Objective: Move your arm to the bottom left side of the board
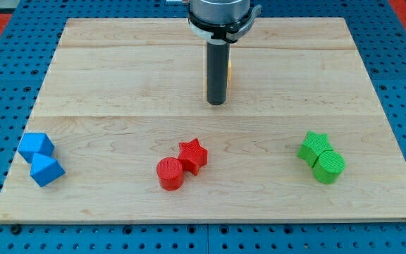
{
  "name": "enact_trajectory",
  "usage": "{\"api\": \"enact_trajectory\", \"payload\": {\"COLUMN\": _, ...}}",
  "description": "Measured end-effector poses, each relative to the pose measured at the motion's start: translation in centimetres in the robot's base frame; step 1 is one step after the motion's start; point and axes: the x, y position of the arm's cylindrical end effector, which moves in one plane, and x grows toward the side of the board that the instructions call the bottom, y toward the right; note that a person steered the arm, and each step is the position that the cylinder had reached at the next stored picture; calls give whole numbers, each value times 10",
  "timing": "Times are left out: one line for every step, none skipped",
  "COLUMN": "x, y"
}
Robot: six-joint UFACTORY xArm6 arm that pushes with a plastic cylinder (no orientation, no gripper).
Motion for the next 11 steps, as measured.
{"api": "enact_trajectory", "payload": {"x": 0, "y": -1}}
{"api": "enact_trajectory", "payload": {"x": 3, "y": 2}}
{"api": "enact_trajectory", "payload": {"x": 56, "y": 10}}
{"api": "enact_trajectory", "payload": {"x": 106, "y": 39}}
{"api": "enact_trajectory", "payload": {"x": 201, "y": 44}}
{"api": "enact_trajectory", "payload": {"x": 208, "y": 22}}
{"api": "enact_trajectory", "payload": {"x": 207, "y": -89}}
{"api": "enact_trajectory", "payload": {"x": 202, "y": -165}}
{"api": "enact_trajectory", "payload": {"x": 198, "y": -232}}
{"api": "enact_trajectory", "payload": {"x": 198, "y": -305}}
{"api": "enact_trajectory", "payload": {"x": 198, "y": -321}}
